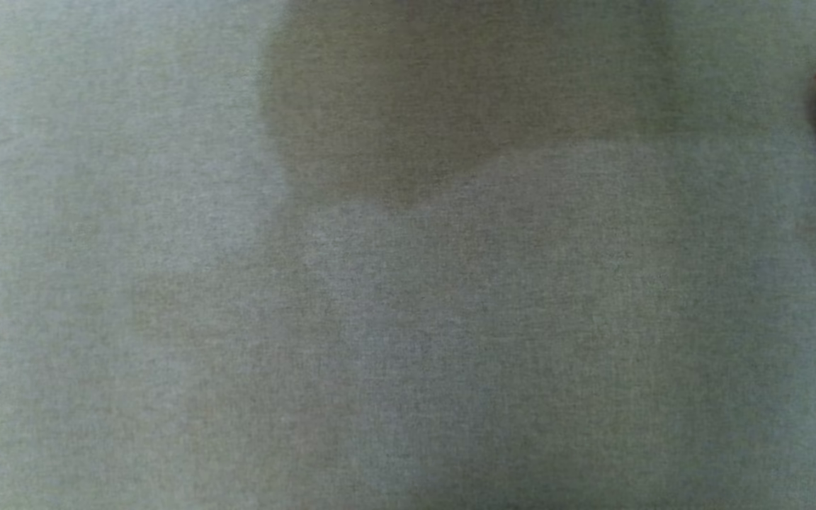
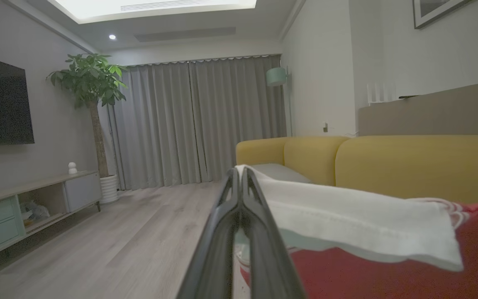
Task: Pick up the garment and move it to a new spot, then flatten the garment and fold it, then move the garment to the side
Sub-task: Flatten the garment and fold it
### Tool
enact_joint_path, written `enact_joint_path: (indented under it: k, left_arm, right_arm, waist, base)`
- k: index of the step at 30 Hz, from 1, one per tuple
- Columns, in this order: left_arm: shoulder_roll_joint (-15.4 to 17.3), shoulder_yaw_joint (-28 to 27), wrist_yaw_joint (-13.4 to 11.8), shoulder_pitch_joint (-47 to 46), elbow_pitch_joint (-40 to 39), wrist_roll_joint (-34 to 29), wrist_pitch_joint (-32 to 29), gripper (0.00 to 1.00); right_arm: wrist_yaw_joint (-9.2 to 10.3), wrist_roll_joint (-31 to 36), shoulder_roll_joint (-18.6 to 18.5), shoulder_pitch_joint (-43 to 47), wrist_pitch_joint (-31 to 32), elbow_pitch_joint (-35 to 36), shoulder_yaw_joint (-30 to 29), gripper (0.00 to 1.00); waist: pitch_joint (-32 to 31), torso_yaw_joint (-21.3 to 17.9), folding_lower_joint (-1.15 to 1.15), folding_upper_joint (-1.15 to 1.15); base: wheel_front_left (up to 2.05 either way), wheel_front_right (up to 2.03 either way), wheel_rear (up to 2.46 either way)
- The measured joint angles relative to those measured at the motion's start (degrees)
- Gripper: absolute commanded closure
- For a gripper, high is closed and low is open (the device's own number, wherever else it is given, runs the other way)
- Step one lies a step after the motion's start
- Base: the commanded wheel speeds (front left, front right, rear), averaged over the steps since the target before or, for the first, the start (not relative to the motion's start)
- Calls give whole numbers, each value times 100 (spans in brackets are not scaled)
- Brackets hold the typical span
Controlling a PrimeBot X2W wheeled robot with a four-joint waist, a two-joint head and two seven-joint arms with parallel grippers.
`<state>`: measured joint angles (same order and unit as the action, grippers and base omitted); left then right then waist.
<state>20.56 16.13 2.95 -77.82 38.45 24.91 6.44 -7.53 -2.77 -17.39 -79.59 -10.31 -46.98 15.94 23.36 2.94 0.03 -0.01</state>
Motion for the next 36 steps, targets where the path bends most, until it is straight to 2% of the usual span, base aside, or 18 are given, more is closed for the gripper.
enact_joint_path:
  k: [4, 7, 9, 14, 17, 22, 29, 36]
  left_arm:
    - [-98, 245, 118, 366, 417, -87, 334, 100]
    - [-120, 448, 212, 616, 660, -202, 544, 100]
    - [-121, 771, 207, 990, 770, -532, 658, 100]
    - [-137, 1039, 199, 2136, 889, -699, 783, 100]
    - [-141, 1137, 253, 2649, 839, -665, 786, 100]
    - [46, 1394, 415, 3479, 643, -511, 730, 100]
    - [544, 2106, 459, 4489, -100, -545, 177, 100]
    - [1035, 2179, 438, 5288, -1027, -240, -442, 100]
  right_arm:
    - [0, 133, 131, 342, -189, -615, 16, 100]
    - [0, 122, 183, 564, -234, -1123, 153, 100]
    - [0, 29, 247, 905, -231, -1438, 302, 100]
    - [0, -294, 211, 1697, -89, -1962, 896, 100]
    - [0, -583, 207, 2045, -25, -2009, 1396, 100]
    - [0, -1372, 5, 2680, 166, -1720, 2140, 100]
    - [0, -2591, -556, 3562, 684, -702, 3250, 100]
    - [0, -3362, -1009, 3884, 1098, 91, 3917, 100]
  waist:
    - [-68, 48, -6, 1]
    - [-43, 65, -1, 0]
    - [-134, 72, -1, 0]
    - [-428, 103, -3, 0]
    - [-655, 119, -4, 0]
    - [-1128, 120, -4, 1]
    - [-1816, 119, -5, 1]
    - [-2282, 77, -4, 1]
  base:
    - [0, 0, 0]
    - [0, 0, 0]
    - [0, 0, 0]
    - [0, 0, 0]
    - [0, 0, 0]
    - [0, 0, 0]
    - [0, 0, 0]
    - [0, 0, 0]
